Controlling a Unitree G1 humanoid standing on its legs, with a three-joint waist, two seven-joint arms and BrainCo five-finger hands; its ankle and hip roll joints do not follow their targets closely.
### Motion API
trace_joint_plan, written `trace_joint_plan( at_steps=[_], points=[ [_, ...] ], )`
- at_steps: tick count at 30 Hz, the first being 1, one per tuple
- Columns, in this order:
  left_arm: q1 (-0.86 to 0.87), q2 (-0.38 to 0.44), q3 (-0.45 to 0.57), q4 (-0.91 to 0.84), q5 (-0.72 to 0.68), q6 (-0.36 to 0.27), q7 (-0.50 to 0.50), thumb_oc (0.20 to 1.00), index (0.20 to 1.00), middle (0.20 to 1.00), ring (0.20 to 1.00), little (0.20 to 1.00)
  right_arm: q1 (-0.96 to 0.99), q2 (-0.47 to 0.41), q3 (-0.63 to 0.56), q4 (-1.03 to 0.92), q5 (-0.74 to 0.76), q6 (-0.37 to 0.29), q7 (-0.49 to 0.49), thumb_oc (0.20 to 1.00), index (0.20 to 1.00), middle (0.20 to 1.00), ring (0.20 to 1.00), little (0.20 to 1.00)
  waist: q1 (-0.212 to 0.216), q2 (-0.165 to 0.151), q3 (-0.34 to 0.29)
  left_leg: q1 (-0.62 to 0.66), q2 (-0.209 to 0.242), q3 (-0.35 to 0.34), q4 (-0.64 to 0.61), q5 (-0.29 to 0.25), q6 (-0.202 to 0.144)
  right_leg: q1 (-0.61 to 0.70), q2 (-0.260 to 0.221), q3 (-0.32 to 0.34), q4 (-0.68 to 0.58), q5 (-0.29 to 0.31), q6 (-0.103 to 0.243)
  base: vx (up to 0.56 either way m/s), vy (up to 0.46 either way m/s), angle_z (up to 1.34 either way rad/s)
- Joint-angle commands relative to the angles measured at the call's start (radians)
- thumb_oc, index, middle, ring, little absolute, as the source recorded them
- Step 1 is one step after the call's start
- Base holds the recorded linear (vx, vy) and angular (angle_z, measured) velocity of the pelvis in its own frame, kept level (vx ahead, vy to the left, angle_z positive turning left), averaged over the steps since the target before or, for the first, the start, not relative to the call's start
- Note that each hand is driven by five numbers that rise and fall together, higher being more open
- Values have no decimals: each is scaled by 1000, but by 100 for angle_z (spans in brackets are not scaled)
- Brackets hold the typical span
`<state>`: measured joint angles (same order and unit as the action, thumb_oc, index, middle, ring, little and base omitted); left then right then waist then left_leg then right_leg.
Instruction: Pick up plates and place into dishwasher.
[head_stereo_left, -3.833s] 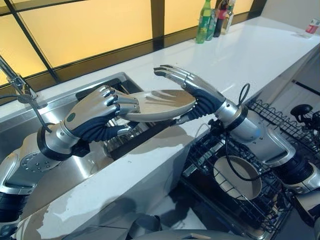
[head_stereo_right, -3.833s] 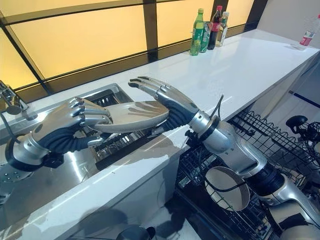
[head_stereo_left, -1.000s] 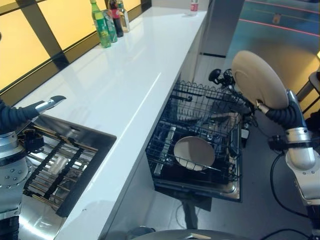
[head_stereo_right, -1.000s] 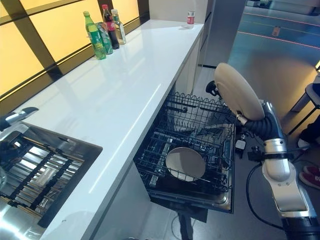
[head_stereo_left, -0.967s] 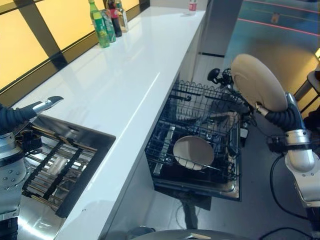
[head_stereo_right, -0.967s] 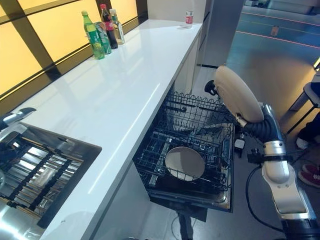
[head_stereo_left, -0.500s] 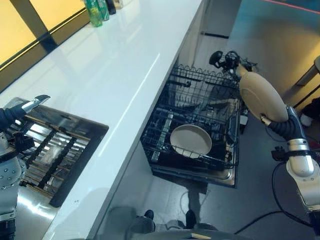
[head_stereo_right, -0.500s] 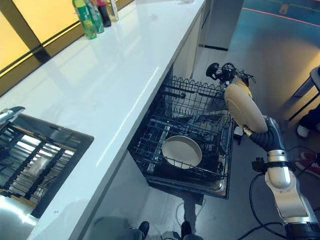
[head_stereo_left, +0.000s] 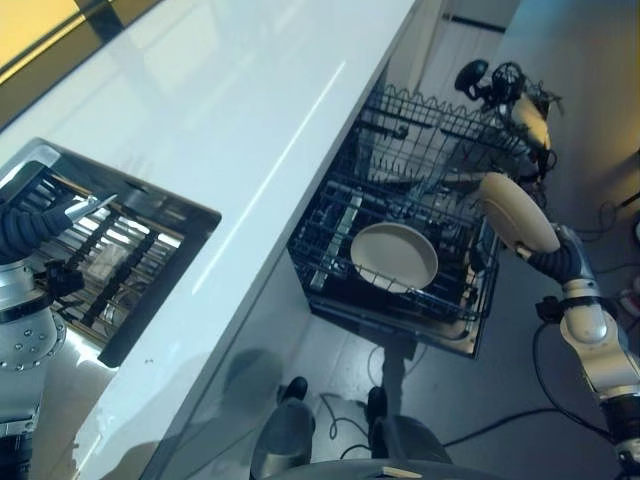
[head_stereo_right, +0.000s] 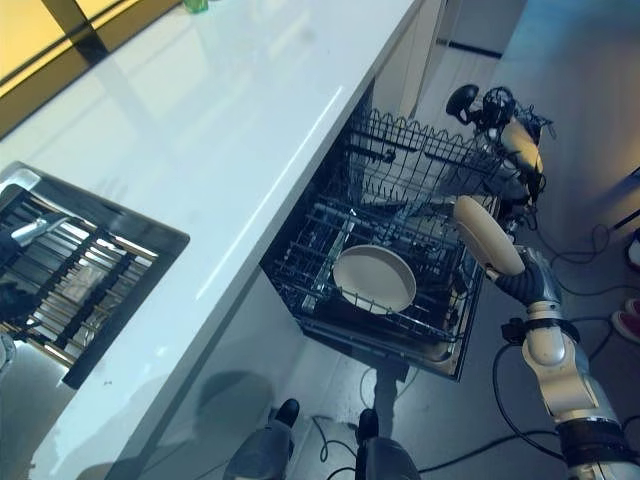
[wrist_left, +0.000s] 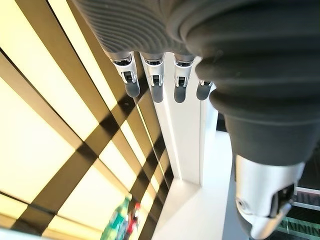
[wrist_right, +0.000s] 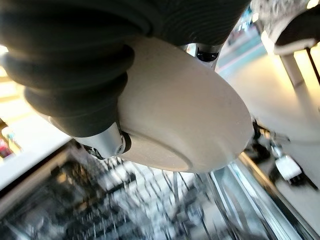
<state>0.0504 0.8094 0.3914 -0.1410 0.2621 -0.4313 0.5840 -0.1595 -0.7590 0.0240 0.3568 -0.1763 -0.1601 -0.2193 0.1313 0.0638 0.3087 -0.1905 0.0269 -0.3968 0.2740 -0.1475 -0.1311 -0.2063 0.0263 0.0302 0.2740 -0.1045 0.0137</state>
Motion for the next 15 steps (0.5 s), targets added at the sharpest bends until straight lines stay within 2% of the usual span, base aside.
trace_joint_plan(
  at_steps=[1,7,12,15],
  points=[
    [-34,73,-52,8,13,16,80,1000,1000,1000,1000,1000,-99,-105,44,8,54,-108,-6,200,200,200,200,200,18,42,-31,-139,48,-42,-140,233,-10,-65,12,25,181,-151,25,-75,-91,1],
    [-85,105,-95,48,27,22,129,1000,1000,1000,1000,1000,-187,-123,110,75,67,-177,-12,200,200,200,200,200,41,52,13,-197,28,-34,-141,264,3,-93,31,4,197,-159,5,-37,-99,10],
    [-108,135,-117,74,23,19,168,1000,1000,1000,1000,1000,-269,-152,162,131,29,-147,-111,200,200,200,200,200,61,63,43,-236,13,-29,-140,286,14,-113,52,-15,205,-159,-10,-40,-83,15],
    [-94,141,-109,76,23,7,183,1000,1000,1000,1000,1000,-273,-144,146,101,34,-128,-147,200,200,200,200,200,65,62,54,-243,7,-28,-144,291,26,-114,64,-17,198,-155,-19,-18,-76,16]
  ],
)
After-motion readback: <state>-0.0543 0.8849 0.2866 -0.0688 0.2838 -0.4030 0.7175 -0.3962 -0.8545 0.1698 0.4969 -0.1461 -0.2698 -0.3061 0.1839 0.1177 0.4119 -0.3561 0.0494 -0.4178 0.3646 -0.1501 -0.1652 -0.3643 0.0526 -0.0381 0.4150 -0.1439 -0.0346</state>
